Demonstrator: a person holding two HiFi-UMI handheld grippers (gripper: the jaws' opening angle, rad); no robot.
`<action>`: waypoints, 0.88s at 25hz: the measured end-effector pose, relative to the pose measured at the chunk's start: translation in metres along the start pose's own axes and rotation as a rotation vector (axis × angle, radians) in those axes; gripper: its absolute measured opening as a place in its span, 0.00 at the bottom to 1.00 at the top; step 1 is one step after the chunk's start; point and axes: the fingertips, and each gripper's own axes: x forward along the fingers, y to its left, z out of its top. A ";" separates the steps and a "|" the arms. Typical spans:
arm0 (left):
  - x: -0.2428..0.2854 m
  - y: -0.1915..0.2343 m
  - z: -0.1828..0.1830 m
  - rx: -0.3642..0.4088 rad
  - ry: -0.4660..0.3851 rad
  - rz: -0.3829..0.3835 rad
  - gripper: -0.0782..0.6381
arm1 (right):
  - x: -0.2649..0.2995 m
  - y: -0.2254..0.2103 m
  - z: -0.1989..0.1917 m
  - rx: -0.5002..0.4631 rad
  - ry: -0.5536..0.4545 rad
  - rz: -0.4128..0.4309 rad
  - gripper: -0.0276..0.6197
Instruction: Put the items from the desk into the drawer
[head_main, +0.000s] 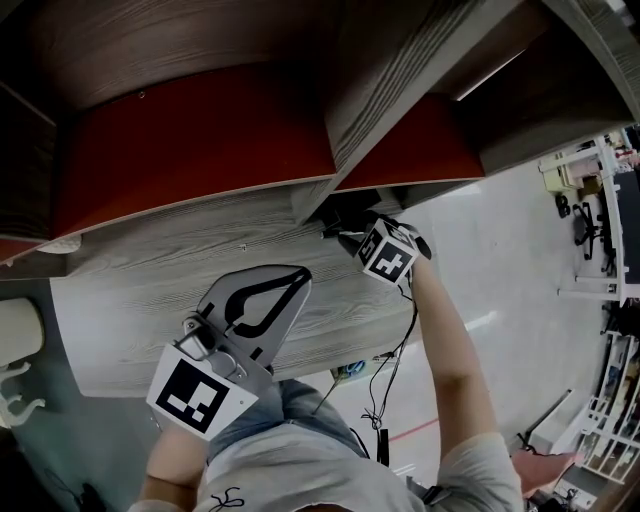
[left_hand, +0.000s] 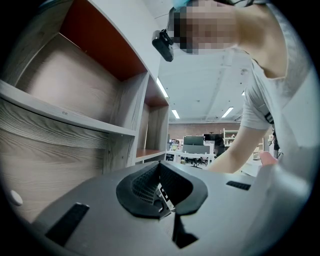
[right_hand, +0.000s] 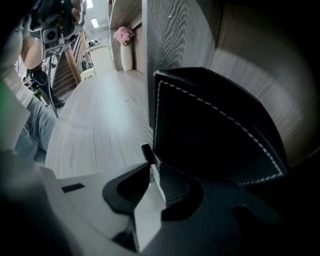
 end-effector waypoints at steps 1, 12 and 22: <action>0.000 0.000 0.000 0.000 -0.002 0.000 0.12 | 0.000 0.001 0.000 -0.021 0.014 0.010 0.15; 0.000 0.002 -0.001 -0.008 -0.004 0.001 0.12 | 0.006 0.011 -0.001 -0.058 0.071 0.088 0.15; 0.000 0.001 -0.003 -0.017 -0.010 -0.006 0.12 | 0.006 0.017 0.001 -0.040 0.034 0.020 0.11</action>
